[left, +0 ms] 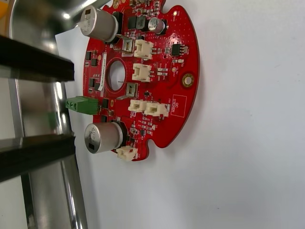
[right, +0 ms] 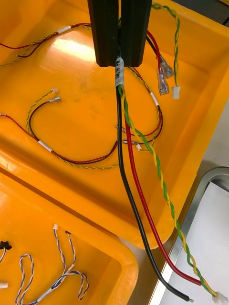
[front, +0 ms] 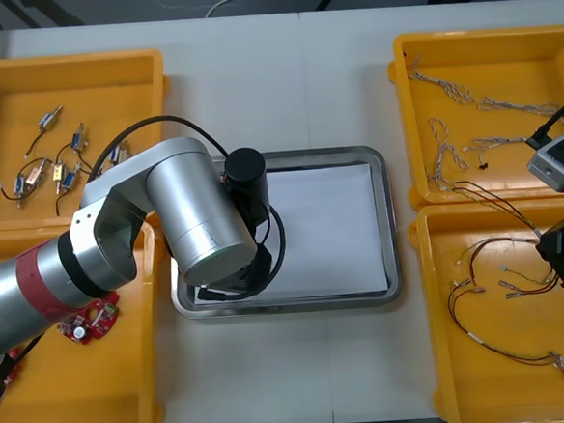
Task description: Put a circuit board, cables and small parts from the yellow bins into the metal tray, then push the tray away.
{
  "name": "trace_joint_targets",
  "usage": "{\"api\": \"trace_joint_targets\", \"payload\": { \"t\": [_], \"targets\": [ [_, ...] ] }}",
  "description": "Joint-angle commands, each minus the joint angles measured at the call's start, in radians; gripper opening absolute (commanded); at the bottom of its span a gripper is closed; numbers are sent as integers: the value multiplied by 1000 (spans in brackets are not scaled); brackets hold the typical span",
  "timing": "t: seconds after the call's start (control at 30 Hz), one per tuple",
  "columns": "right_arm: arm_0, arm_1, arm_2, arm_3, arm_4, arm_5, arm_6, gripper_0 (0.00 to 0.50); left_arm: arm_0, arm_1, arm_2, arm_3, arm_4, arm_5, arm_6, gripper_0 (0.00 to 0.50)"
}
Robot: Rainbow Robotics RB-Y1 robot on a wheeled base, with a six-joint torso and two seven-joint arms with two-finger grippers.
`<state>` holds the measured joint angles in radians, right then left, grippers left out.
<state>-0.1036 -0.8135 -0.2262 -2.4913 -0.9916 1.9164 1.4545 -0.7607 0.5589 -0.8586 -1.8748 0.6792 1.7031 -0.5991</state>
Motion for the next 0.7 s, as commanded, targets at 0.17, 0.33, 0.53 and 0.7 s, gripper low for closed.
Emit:
{"api": "trace_joint_targets", "payload": {
  "t": [0.17, 0.33, 0.53, 0.7],
  "targets": [
    [-21, -36, -28, -27, -1, 3, 17, 0, -39, -27, -14, -29, -21, -2, 82, 500],
    [-21, -36, -28, -27, -1, 3, 17, 0, -35, -25, 26, -73, -12, 15, 82, 500],
    [-21, -36, -28, -27, -1, 3, 17, 0, -35, -19, 92, -147, 0, 82, 71, 500],
    [-21, -36, -28, -27, -1, 3, 17, 0, -35, -16, 181, -210, 31, 178, 50, 500]
  ]
}}
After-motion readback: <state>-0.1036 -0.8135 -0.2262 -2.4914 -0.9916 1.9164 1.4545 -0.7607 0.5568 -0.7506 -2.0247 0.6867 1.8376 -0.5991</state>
